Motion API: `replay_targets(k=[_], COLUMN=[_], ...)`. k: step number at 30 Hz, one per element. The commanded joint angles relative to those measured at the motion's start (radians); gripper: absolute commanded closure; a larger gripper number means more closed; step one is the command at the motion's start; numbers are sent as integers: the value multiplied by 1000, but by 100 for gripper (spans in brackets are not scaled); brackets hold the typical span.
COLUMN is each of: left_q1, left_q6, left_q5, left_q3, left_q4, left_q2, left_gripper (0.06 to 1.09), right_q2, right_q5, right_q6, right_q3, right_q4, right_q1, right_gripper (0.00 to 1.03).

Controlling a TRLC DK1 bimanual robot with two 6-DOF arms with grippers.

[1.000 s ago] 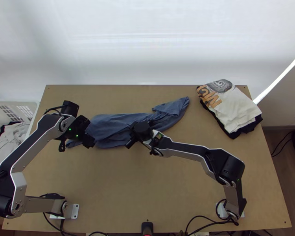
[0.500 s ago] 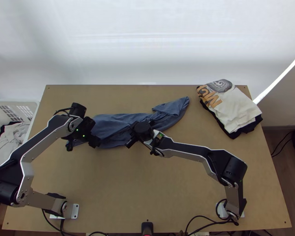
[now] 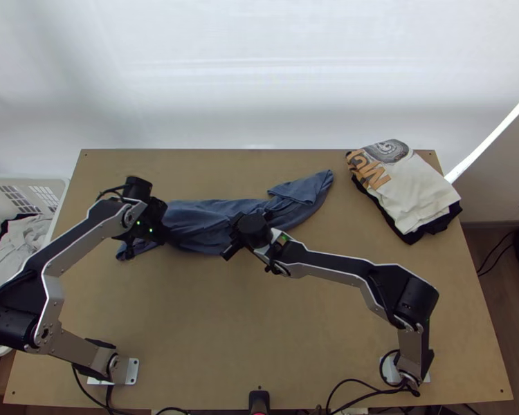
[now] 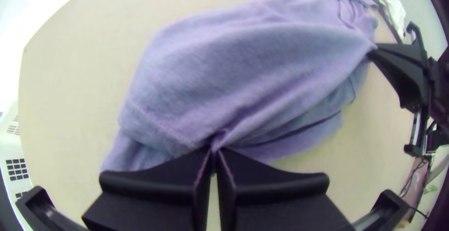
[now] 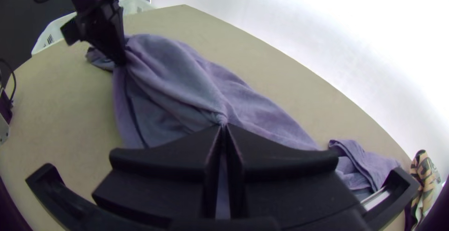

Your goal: Fold the t-shirt

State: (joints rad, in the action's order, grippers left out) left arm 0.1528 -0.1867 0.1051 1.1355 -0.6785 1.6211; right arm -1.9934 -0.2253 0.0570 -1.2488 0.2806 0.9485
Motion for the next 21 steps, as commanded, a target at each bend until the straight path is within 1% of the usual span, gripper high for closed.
replay_targets(k=[1,4,9,13,14,16,17,18,19,20,21], left_q1=[-12,-12,-27,-32,-30,-25,-21,-16,-16,-13,-13], left_q6=[44,73,168,194,194,188,188,193,202,204,210], left_q5=[8,10,10,8,7,1,-7,-8,-10,-10,-10], left_q3=[132,210,345,362,363,371,365,366,362,348,328], left_q4=[-41,-46,-44,-13,-12,-33,-29,-26,-24,-18,10], left_q2=[-55,-72,-35,14,33,52,43,29,13,-9,-32], left_gripper=[105,104,104,104,101,66,58,43,13,10,10], right_q2=[39,39,39,44,45,48,51,53,54,59,61], right_q5=[-17,-23,-31,-36,-39,-43,-43,-43,-45,-45,-45], right_q6=[-8,-8,-8,-8,-9,-9,-9,-11,-11,-11,-11], right_q3=[35,37,40,52,54,58,61,65,68,72,75], right_q4=[11,12,19,20,20,20,20,20,20,20,20], right_q1=[6,7,10,16,18,19,19,21,21,21,21], right_gripper=[100,100,100,100,100,100,100,100,100,100,100])
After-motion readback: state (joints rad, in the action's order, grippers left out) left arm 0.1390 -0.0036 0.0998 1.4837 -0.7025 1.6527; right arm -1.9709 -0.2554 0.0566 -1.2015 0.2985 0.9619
